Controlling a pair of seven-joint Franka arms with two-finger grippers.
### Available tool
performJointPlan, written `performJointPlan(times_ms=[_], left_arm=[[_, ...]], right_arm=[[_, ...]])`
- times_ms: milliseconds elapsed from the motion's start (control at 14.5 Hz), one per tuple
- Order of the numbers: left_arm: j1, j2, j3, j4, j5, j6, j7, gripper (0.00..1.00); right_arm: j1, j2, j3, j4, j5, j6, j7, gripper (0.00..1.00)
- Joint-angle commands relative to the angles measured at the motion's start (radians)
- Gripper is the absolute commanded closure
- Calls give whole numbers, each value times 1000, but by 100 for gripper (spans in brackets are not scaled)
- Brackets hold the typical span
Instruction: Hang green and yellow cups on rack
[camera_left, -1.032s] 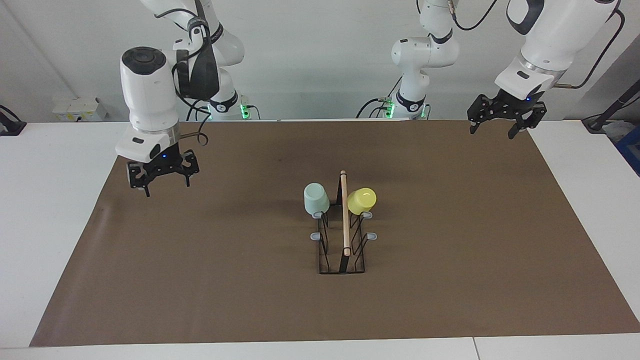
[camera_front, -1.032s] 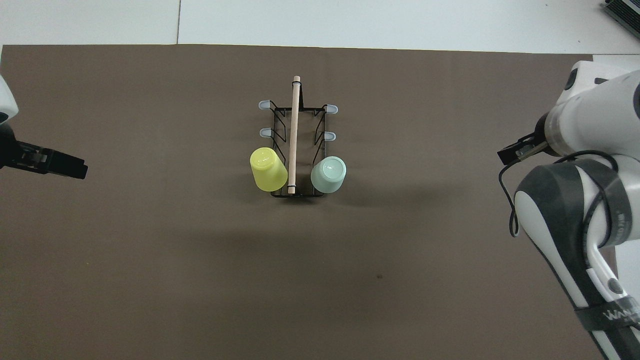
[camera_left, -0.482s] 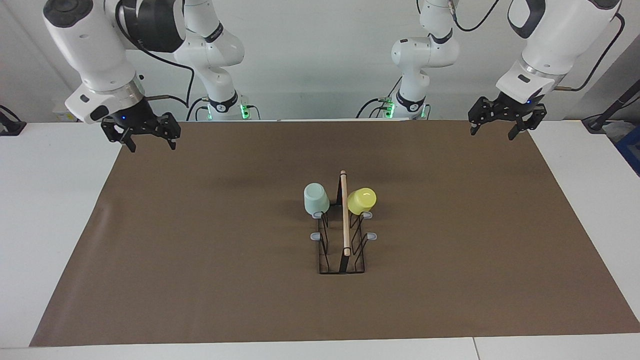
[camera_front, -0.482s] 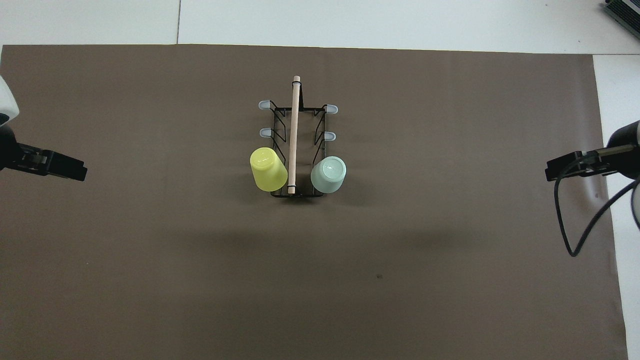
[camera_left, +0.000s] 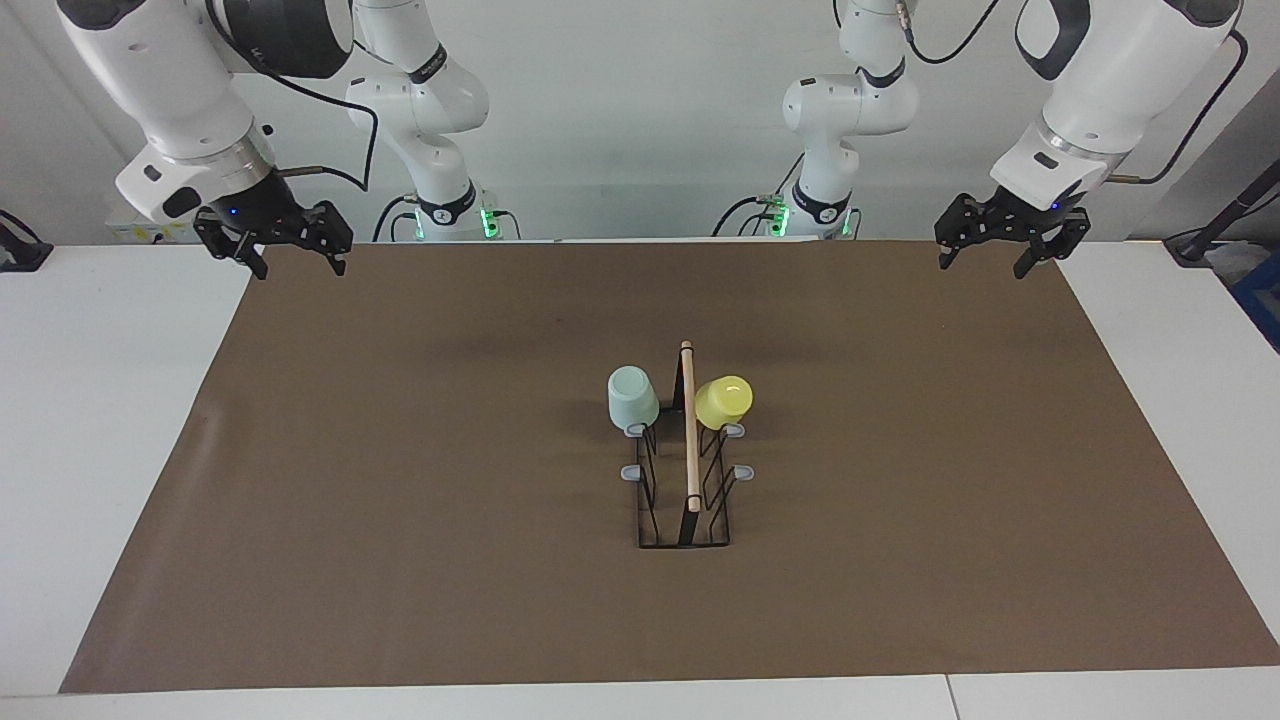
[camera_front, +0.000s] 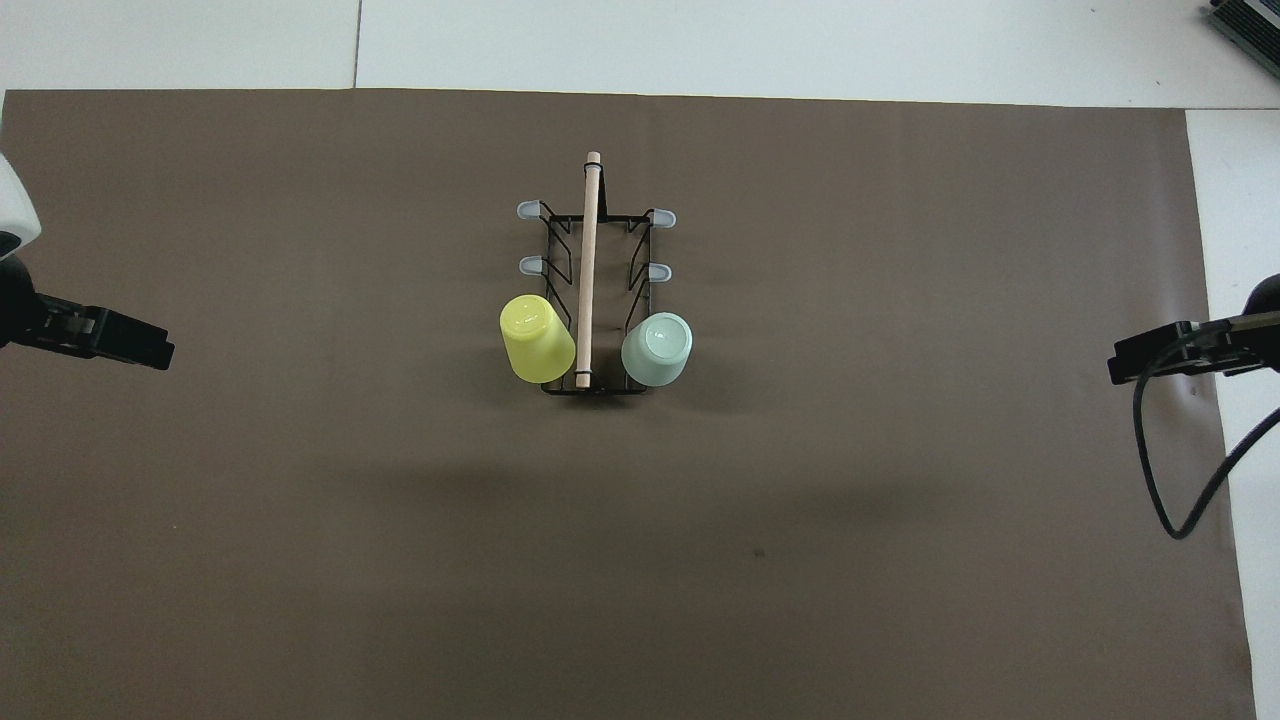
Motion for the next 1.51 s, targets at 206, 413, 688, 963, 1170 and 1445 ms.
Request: performJointPlan(times_ms=[206,413,688,963,1170,1445], left_arm=[[-1,-26,7,-29,-15,3,-73,0],[-2,-26,7,-27,-13,2,-71,0],[-4,-26,5,-27,-12,0,-68,0],[-2,-26,5,-27,-12,0,-68,0],[-4,-26,5,-27,-12,-7,-70,0],[-2,-27,5,-27,-12,-4,-68,0]], right_arm=[[35,-19,25,3,-4,12,81,0],[30,-21,25,-9,2,72,82,0],[24,-15,21,12,23,20,82,0],[23,-16,15,32,29,-16,94,0],[23,-19,15,29,25,-14,93,0],[23,-21,15,25,26,-5,99,0]])
